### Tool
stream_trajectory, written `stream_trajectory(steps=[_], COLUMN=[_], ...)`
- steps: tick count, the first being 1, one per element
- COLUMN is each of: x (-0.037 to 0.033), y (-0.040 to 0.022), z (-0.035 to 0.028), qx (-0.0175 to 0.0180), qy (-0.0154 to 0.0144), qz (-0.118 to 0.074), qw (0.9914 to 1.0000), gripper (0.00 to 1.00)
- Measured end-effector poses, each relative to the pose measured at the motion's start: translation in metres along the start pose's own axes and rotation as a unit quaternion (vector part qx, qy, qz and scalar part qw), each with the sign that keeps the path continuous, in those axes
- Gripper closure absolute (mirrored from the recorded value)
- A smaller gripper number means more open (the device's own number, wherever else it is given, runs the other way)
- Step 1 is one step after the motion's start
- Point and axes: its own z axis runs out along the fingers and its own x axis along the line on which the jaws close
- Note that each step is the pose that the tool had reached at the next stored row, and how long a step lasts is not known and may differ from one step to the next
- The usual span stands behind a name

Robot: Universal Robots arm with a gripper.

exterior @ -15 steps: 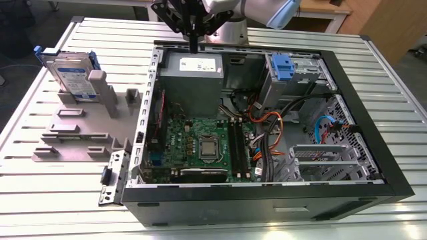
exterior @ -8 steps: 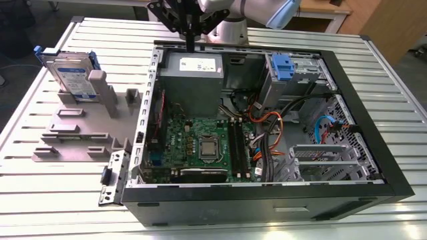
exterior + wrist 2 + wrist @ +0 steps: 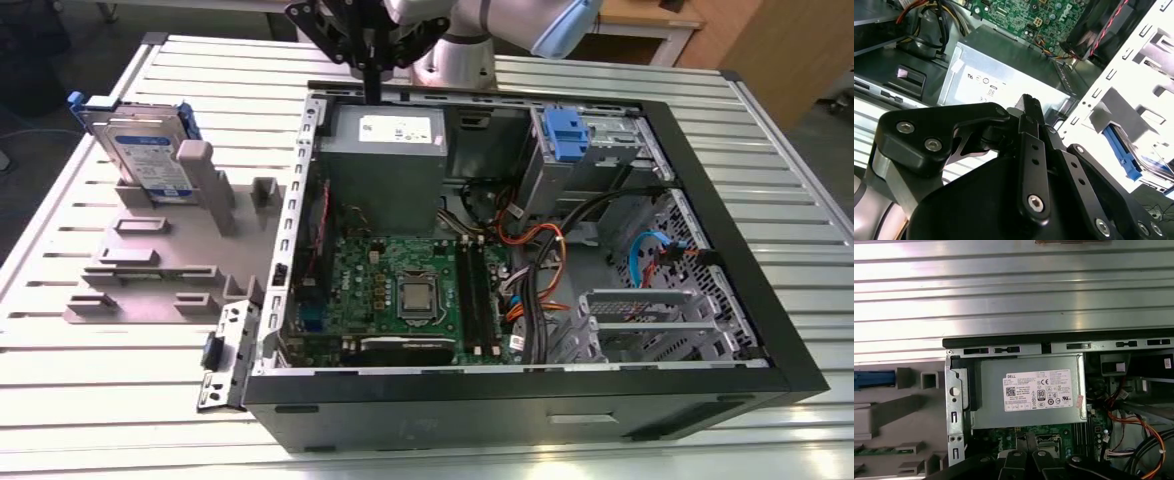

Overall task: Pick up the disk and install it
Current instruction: 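Reach for the disk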

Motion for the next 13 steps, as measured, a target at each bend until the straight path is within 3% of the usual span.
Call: stream_trajectory(steps=[13], x=[0.0108], y=[-0.0003], z=[-0.0001], qx=[0.0], qy=[0.0], qz=[0.0], qw=[1.0], gripper=[0.89])
